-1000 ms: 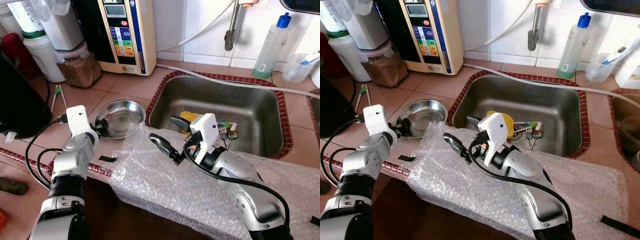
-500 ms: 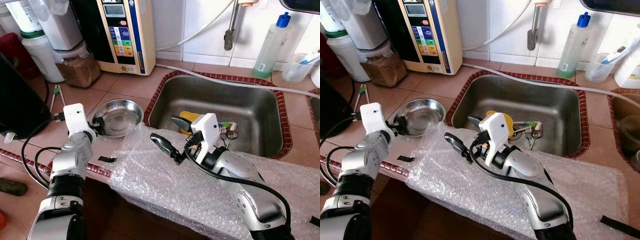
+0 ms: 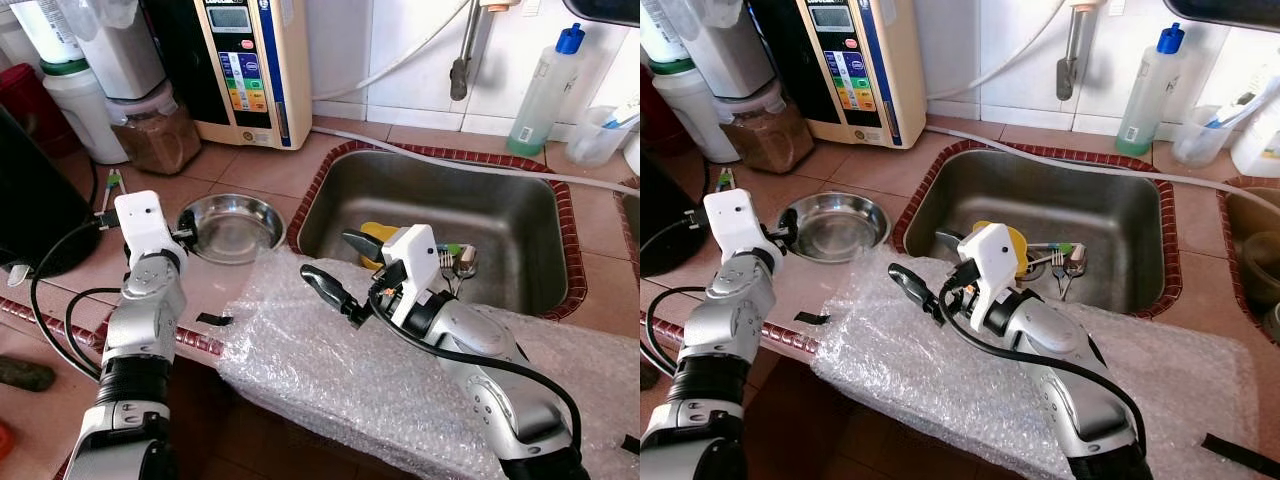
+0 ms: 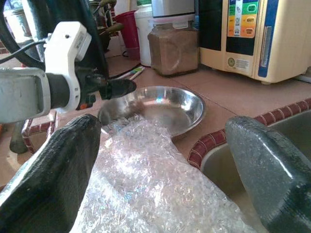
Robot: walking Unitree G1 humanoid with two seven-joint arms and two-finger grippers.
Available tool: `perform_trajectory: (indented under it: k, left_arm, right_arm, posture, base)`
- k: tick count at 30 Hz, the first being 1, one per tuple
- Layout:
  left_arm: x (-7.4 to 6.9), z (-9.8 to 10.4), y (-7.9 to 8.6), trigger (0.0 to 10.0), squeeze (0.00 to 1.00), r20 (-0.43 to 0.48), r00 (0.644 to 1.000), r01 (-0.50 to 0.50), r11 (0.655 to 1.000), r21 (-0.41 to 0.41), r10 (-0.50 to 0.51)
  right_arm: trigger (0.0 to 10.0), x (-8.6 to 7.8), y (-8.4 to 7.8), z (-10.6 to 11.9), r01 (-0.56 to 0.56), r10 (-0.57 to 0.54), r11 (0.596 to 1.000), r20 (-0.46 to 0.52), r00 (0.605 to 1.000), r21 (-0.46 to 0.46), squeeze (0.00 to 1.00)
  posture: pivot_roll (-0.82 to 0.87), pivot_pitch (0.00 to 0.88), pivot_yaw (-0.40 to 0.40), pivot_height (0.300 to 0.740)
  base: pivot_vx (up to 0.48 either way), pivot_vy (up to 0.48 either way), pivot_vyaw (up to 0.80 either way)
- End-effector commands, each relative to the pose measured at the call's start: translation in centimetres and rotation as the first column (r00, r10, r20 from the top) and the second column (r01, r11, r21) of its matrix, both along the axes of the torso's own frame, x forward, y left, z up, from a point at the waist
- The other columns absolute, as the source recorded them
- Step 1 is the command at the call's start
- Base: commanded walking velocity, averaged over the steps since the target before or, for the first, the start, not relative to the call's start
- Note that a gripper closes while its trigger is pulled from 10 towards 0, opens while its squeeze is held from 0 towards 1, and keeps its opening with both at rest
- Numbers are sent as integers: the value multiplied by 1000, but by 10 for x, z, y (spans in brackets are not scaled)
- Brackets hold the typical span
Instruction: Kitchen organization
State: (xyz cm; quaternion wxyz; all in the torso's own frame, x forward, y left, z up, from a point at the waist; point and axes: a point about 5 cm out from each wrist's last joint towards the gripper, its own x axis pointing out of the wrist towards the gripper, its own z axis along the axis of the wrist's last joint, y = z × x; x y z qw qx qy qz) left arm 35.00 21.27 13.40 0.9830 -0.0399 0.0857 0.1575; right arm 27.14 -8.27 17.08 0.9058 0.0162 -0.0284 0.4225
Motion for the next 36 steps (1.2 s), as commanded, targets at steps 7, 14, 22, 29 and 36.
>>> perform_trajectory:
  k: [7, 14, 22, 29, 36]
  left_arm:
    - [-5, -2, 19, 10000, 1000, -29, 993, -112, 992, 54, 114]
    - [-1, 7, 8, 10000, 0, 43, 998, -46, 999, 12, 46]
    - [5, 2, -22, 8431, 0, -34, 993, 113, 989, -93, -117]
    - [2, -15, -19, 0, 0, -171, 980, 67, 980, -187, -99]
    - [0, -17, -16, 0, 0, -194, 977, 46, 978, -205, -87]
  right_arm:
    - [10000, 2, -1, 4, -5, 5, 1000, 17, 1000, 2, 0]
    - [10000, 3, -2, 5, -1, 1, 1000, 19, 1000, 0, 0]
    - [10000, 3, -2, 4, 1, -1, 1000, 21, 1000, -6, 0]
    - [10000, 2, -3, 5, 5, -5, 1000, 22, 1000, -10, 0]
    - [10000, 1, -3, 5, 7, -7, 1000, 24, 1000, -11, 0]
  posture:
    - [-146, 67, 108, 740]
    - [-148, 64, 104, 740]
    - [-153, 63, 107, 740]
    - [-161, 65, 113, 740]
    - [-158, 69, 118, 740]
  base:
    - [0, 0, 0]
    - [0, 0, 0]
    - [0, 0, 0]
    - [0, 0, 0]
    - [0, 0, 0]
